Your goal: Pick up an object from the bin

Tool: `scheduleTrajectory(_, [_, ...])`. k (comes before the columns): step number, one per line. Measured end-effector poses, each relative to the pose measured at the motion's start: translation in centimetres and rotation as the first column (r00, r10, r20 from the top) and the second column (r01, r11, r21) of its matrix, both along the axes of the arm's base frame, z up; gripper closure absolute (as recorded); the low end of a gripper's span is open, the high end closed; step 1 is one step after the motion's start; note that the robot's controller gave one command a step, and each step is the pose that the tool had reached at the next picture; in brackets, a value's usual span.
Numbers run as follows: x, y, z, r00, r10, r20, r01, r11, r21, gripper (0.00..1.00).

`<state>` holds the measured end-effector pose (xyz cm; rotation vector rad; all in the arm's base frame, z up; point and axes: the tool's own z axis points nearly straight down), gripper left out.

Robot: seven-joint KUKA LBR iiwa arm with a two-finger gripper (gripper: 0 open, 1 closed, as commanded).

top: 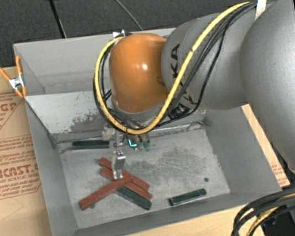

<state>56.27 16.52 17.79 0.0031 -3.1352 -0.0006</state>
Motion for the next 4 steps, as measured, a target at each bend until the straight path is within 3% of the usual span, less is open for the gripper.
scheduleTrajectory(1, [0.2,-0.1,0.5,1.000,-0.001,0.007,0.001,1.000,0.001,0.00])
scheduleTrajectory(2, [-1.6,-2.0,-5.8,0.999,0.043,0.012,-0.043,0.999,0.001,0.00])
scheduleTrajectory(3, [-7.0,4.3,-10.3,0.998,-0.052,0.024,0.052,0.999,0.009,1.00])
scheduleTrajectory(4, [-7.0,4.3,-10.3,0.998,-0.052,0.023,0.052,0.999,0.009,1.00])
